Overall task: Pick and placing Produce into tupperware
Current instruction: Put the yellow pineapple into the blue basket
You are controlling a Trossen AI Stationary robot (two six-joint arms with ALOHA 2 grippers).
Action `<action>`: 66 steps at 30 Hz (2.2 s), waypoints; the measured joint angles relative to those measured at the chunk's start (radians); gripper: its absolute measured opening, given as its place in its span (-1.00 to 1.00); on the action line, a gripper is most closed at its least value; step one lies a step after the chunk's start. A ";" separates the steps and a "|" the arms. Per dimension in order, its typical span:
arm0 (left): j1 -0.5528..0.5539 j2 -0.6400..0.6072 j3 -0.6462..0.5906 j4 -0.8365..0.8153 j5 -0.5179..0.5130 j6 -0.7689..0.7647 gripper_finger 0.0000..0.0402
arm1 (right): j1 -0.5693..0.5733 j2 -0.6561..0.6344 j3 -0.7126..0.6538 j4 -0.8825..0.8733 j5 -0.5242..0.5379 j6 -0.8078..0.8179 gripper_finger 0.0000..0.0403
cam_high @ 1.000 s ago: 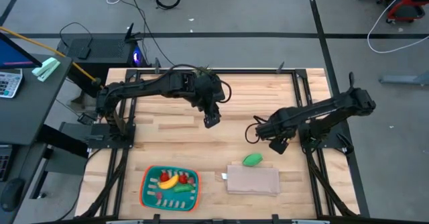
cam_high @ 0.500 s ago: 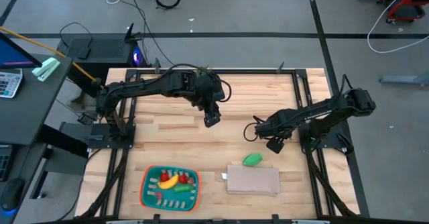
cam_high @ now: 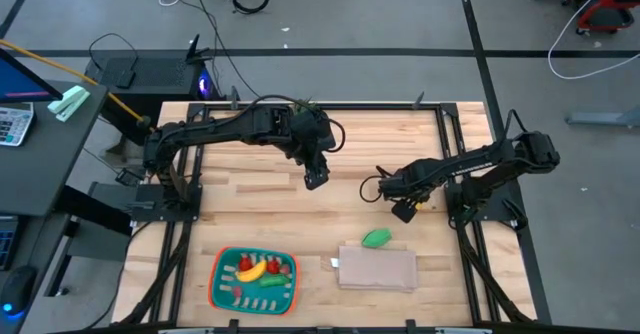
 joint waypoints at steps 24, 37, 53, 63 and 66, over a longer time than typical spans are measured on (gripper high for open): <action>-0.001 0.000 0.000 0.000 0.000 -0.033 -0.14 | 0.003 0.000 -0.049 0.085 -0.043 -0.013 0.55; 0.000 0.000 0.000 0.000 0.000 -0.043 -0.14 | 0.003 0.000 -0.054 0.106 -0.036 0.060 0.52; 0.000 0.000 0.000 0.000 0.000 -0.063 -0.14 | 0.003 0.000 -0.055 0.105 -0.051 0.092 0.29; 0.000 0.000 0.000 0.000 0.000 -0.060 -0.14 | 0.003 0.000 -0.055 0.104 -0.058 0.093 0.03; 0.000 0.000 0.000 0.000 0.000 -0.059 -0.14 | 0.003 0.000 -0.054 0.104 -0.058 0.103 0.02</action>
